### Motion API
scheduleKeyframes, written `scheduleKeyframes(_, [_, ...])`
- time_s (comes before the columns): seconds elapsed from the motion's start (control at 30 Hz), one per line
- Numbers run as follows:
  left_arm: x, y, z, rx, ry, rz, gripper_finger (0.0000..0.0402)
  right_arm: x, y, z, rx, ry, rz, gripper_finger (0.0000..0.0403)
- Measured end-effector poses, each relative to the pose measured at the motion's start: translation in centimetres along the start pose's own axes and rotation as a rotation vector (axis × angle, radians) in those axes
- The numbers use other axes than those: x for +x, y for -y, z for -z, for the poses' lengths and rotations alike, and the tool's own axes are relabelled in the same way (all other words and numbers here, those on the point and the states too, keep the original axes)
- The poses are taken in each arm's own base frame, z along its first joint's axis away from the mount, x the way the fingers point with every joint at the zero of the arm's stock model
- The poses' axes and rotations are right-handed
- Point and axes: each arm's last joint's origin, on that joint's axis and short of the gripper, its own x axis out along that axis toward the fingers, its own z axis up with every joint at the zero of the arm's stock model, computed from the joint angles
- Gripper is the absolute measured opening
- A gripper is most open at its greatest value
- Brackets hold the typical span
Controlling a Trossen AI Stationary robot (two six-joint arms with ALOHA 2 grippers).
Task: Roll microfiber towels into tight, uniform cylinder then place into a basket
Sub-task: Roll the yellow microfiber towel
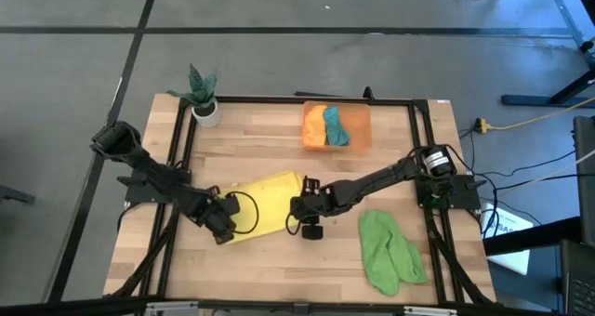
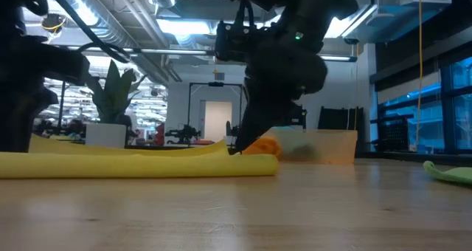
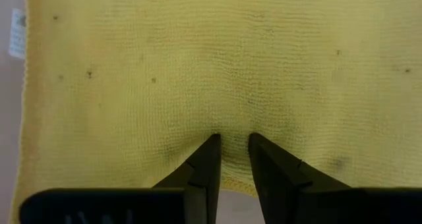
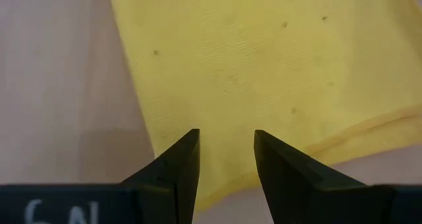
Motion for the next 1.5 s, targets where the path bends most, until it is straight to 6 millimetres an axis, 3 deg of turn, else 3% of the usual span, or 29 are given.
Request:
scheduleKeyframes(0.37, [-0.3, 1.1, 1.2, -0.034, 0.014, 0.049, 0.0076, -0.3, -1.5, 0.5, 0.042, -0.019, -0.021, 0.0145])
scheduleKeyframes(0.7, [-0.1, 2.9, 1.7, -0.011, 0.063, 0.155, 0.0076, 2.6, -1.9, 1.4, 0.012, -0.063, 0.010, 0.0145])
scheduleKeyframes(1.07, [0.4, 4.6, 2.1, 0.004, 0.106, 0.244, 0.0076, 2.5, -1.4, 1.7, -0.002, -0.094, 0.061, 0.0145])
scheduleKeyframes(1.5, [0.5, 5.8, 2.7, 0.031, 0.126, 0.324, 0.0076, 2.6, -0.4, 1.8, -0.060, -0.089, 0.292, 0.0145])
